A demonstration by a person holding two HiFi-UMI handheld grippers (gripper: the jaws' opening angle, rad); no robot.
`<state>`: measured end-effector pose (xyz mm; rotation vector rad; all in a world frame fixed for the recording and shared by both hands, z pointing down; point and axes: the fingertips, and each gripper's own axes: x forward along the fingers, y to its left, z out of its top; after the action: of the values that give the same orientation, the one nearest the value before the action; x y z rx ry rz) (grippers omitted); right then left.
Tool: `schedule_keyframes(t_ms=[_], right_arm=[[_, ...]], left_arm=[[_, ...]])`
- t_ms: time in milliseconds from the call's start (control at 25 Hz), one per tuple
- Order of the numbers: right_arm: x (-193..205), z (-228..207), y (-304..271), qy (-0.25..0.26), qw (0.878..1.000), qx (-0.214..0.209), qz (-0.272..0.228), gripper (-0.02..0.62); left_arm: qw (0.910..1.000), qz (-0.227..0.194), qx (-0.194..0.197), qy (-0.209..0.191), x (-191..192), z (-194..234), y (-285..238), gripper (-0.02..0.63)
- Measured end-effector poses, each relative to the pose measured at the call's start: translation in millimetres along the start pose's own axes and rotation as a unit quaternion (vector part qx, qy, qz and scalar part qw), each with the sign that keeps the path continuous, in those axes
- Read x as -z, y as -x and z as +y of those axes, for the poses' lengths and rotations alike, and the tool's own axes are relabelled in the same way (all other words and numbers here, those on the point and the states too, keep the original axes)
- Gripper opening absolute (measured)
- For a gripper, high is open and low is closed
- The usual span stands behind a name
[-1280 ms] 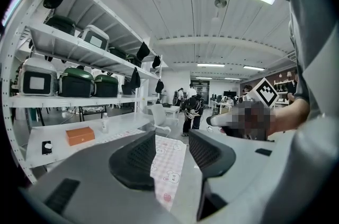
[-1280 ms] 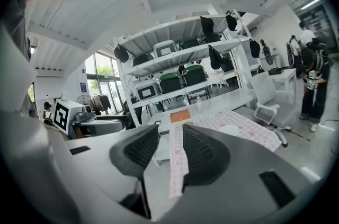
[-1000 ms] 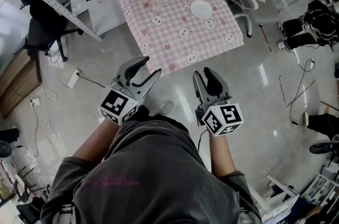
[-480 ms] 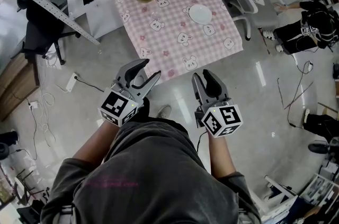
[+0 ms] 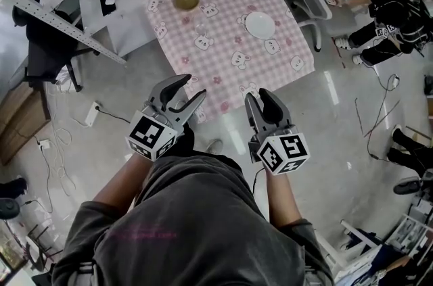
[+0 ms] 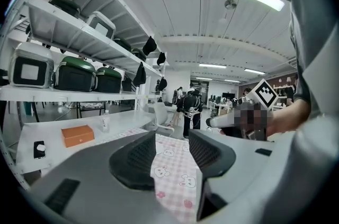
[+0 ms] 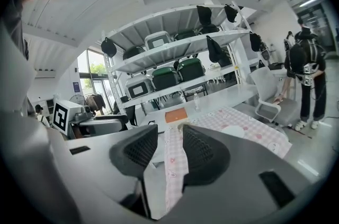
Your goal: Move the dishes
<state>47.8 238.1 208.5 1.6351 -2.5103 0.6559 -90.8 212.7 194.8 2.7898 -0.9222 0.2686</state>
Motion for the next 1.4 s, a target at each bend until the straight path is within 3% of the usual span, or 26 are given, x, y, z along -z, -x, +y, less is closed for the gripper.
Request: schedule_keyframes(t_ms=[640,1400], right_arm=[[-19.0,-7.0,-109.1,-0.008,0.999,0.032,0.022,0.130],[-26.6,-4.6,-203.3,-0.021,0.997,0.071,0.034,0.130]], left_arm=[[0.9992,0.012,0.033,0.017,-0.2,113.6,-42.3,0.193],[0.9953,0.027,0.090,0.021,2.2,199.7,-78.2,0.193]])
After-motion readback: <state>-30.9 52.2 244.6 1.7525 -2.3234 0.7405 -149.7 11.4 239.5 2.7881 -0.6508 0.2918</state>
